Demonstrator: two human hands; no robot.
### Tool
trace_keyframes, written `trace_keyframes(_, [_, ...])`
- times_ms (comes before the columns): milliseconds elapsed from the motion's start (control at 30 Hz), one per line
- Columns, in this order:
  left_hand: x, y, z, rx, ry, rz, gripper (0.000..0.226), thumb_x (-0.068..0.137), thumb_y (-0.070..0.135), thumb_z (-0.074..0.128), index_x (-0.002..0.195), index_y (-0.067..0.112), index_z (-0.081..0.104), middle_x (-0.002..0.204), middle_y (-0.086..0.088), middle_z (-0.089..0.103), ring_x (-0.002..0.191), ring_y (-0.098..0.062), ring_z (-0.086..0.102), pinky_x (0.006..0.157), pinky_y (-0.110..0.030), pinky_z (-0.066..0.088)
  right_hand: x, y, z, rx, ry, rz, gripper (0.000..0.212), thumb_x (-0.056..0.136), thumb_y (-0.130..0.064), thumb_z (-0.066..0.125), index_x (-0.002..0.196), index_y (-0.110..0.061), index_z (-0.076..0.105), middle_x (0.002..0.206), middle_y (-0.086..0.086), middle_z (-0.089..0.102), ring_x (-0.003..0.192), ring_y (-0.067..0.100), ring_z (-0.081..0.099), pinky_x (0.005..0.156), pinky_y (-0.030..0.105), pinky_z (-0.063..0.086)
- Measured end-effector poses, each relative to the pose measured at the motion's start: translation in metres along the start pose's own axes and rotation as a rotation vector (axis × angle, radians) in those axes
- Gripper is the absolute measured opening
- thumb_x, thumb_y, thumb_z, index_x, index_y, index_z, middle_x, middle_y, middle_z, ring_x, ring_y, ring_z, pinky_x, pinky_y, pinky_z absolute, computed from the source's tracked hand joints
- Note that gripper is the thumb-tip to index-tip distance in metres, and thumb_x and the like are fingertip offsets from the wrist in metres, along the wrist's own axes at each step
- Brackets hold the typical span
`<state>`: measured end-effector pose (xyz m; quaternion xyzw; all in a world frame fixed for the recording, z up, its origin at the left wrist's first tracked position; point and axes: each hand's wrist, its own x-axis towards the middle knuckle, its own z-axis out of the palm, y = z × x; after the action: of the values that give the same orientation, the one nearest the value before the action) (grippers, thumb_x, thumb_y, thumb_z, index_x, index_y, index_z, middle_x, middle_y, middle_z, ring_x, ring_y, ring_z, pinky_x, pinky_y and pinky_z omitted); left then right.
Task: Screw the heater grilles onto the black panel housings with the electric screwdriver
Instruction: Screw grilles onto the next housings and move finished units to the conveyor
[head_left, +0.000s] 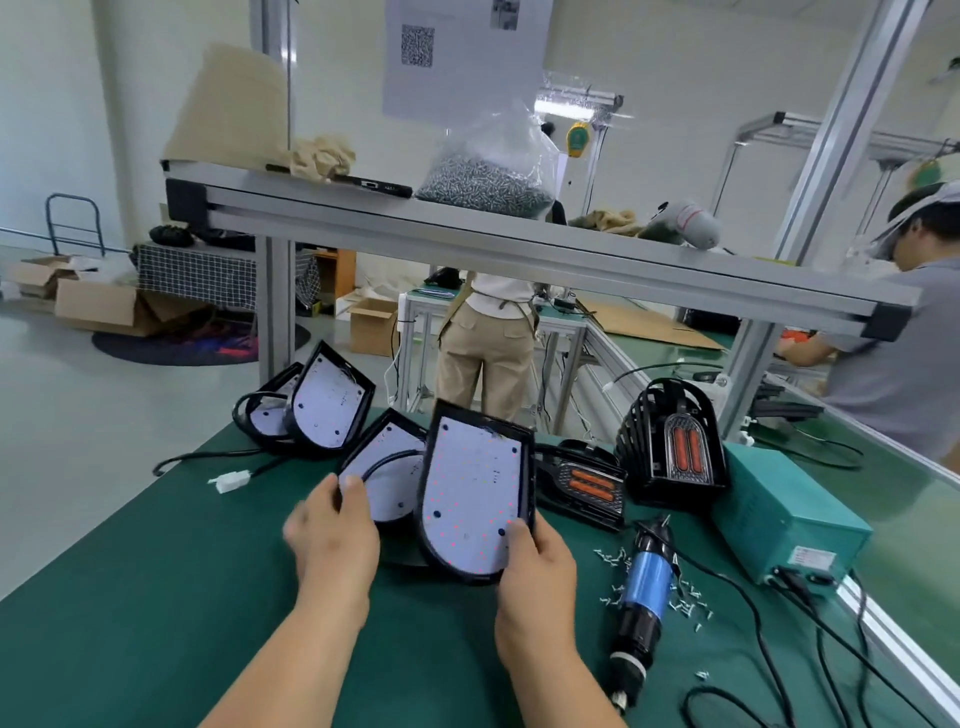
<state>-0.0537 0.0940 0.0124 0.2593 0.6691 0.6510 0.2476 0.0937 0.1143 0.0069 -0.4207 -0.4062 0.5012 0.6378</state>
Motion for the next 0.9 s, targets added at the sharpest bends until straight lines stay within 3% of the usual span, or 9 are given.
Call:
trace_keyframes(67, [-0.008, 0.011, -0.004, 0.114, 0.118, 0.171, 0.043, 0.103, 0.040, 0.039, 0.104, 0.007, 0.066, 0.120, -0.016, 0.058, 0.117, -0.034, 0.052, 0.098, -0.045, 0.044, -0.003, -0.001, -0.004, -0.001, -0.044, -0.026, 0.028, 0.102, -0.001, 0.046, 0.100, -0.011, 0.072, 0.087, -0.010, 0.074, 0.077, 0.009, 0.062, 0.075, 0.015, 0.050])
trace_keyframes(167, [-0.023, 0.024, -0.002, -0.205, -0.313, -0.137, 0.066, 0.098, 0.063, 0.033, 0.082, 0.007, 0.064, 0.088, -0.014, 0.072, 0.085, -0.029, 0.066, 0.079, -0.038, 0.052, -0.008, -0.004, -0.005, 0.044, -0.064, -0.040, 0.029, 0.103, -0.002, 0.046, 0.086, -0.014, 0.067, 0.071, -0.014, 0.064, 0.064, 0.002, 0.053, 0.064, 0.012, 0.045])
trace_keyframes(267, [-0.018, 0.030, -0.005, -0.336, -0.669, -0.455, 0.097, 0.085, 0.081, 0.023, 0.106, -0.002, 0.068, 0.109, -0.020, 0.073, 0.105, -0.035, 0.066, 0.087, -0.043, 0.054, -0.009, -0.012, -0.013, 0.144, -0.084, -0.015, 0.032, 0.102, -0.010, 0.050, 0.071, 0.001, 0.053, 0.067, 0.001, 0.049, 0.067, 0.016, 0.040, 0.067, 0.027, 0.039])
trace_keyframes(333, [-0.011, 0.035, -0.008, -0.401, -0.703, -0.505, 0.104, 0.083, 0.083, 0.020, 0.114, -0.005, 0.066, 0.116, -0.018, 0.069, 0.109, -0.037, 0.063, 0.085, -0.042, 0.052, -0.008, -0.015, -0.018, 0.196, -0.160, 0.014, 0.036, 0.095, -0.020, 0.055, 0.088, 0.015, 0.060, 0.081, 0.016, 0.060, 0.077, 0.023, 0.053, 0.077, 0.034, 0.044])
trace_keyframes(433, [0.007, 0.051, -0.014, -0.697, -0.560, -0.549, 0.081, 0.097, 0.068, 0.030, 0.107, -0.003, 0.068, 0.109, -0.021, 0.072, 0.096, -0.033, 0.069, 0.087, -0.047, 0.051, -0.010, -0.020, -0.023, 0.233, -0.353, 0.062, 0.033, 0.089, -0.023, 0.055, 0.101, -0.002, 0.077, 0.105, 0.020, 0.074, 0.090, 0.026, 0.073, 0.073, 0.031, 0.057])
trace_keyframes(500, [0.026, 0.068, -0.022, -0.913, -0.411, -0.581, 0.052, 0.106, 0.043, 0.036, 0.112, -0.001, 0.062, 0.105, -0.022, 0.072, 0.081, -0.028, 0.070, 0.073, -0.049, 0.056, -0.011, -0.023, -0.024, 0.231, -0.423, 0.079, 0.033, 0.090, -0.022, 0.054, 0.104, -0.003, 0.076, 0.109, 0.022, 0.073, 0.093, 0.028, 0.073, 0.073, 0.032, 0.058])
trace_keyframes(633, [0.072, 0.097, -0.043, -1.088, -0.251, -0.635, 0.008, 0.106, 0.021, 0.042, 0.110, 0.014, 0.044, 0.078, -0.007, 0.049, 0.045, -0.007, 0.042, 0.043, -0.024, 0.049, -0.005, -0.028, -0.031, 0.274, -0.497, 0.149, 0.033, 0.089, -0.020, 0.053, 0.104, -0.002, 0.076, 0.109, 0.023, 0.072, 0.090, 0.029, 0.073, 0.073, 0.036, 0.059])
trace_keyframes(767, [0.089, 0.128, -0.037, -0.759, -0.524, -0.667, 0.031, 0.098, 0.035, 0.056, 0.090, 0.007, 0.047, 0.045, 0.004, 0.029, 0.027, -0.004, 0.032, 0.028, -0.010, 0.030, -0.008, -0.023, -0.024, 0.101, -0.540, 0.126, 0.030, 0.088, -0.021, 0.056, 0.102, -0.007, 0.078, 0.108, 0.024, 0.072, 0.091, 0.028, 0.070, 0.080, 0.037, 0.056])
trace_keyframes(900, [0.078, 0.157, -0.004, 0.089, -0.657, -0.293, 0.038, 0.090, 0.036, 0.068, 0.102, 0.002, 0.057, 0.041, 0.005, 0.040, 0.031, -0.004, 0.032, 0.030, -0.015, 0.034, -0.006, -0.016, -0.021, -0.120, -0.509, 0.058, 0.029, 0.101, -0.009, 0.051, 0.100, -0.013, 0.079, 0.106, 0.021, 0.074, 0.093, 0.025, 0.066, 0.089, 0.044, 0.051])
